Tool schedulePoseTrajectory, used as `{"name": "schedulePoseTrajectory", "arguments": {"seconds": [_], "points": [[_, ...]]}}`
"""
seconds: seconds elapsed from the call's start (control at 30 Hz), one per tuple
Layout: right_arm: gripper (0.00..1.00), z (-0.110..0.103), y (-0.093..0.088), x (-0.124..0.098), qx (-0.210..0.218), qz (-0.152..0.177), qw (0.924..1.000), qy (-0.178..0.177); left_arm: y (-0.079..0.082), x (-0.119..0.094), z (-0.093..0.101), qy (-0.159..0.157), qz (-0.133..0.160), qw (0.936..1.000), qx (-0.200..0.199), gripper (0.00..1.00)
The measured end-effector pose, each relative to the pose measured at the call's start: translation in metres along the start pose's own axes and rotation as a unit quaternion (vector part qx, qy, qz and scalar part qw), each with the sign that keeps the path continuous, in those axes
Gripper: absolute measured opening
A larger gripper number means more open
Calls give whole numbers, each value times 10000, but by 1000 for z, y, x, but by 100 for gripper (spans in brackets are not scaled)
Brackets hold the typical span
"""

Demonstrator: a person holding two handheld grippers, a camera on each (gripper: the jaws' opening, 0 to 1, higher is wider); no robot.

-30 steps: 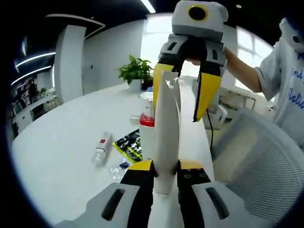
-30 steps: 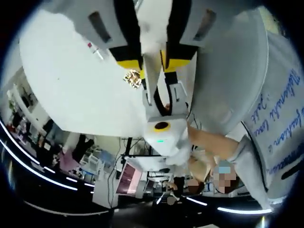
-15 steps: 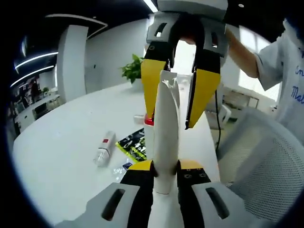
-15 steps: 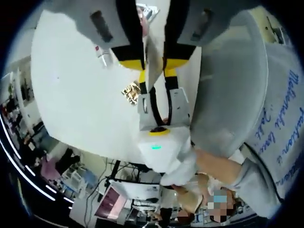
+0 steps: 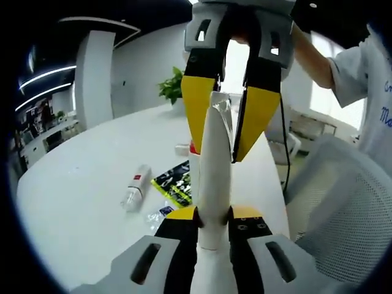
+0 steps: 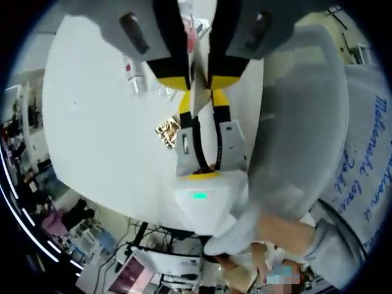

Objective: Arrange the skincare products in the storage area until every visible bottle or jar stands upright without overlapping.

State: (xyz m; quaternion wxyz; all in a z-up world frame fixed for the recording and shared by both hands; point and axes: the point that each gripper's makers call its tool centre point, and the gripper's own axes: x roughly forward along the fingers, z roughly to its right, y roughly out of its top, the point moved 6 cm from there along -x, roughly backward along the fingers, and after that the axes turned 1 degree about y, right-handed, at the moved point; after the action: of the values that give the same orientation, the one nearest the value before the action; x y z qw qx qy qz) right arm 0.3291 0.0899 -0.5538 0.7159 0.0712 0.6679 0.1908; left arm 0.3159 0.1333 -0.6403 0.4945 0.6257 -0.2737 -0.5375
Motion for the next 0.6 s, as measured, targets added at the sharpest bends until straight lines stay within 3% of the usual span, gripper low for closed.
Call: {"name": "schedulePoseTrajectory", "arguments": {"seconds": [0.3, 0.6], "points": [[10, 1, 0, 0, 21, -176, 9998, -87, 1, 2, -3, 46, 110, 9999, -42, 16], [9, -3, 0, -2, 68, -206, 9998, -47, 0, 1, -4, 92, 81, 9998, 164, 19]]}}
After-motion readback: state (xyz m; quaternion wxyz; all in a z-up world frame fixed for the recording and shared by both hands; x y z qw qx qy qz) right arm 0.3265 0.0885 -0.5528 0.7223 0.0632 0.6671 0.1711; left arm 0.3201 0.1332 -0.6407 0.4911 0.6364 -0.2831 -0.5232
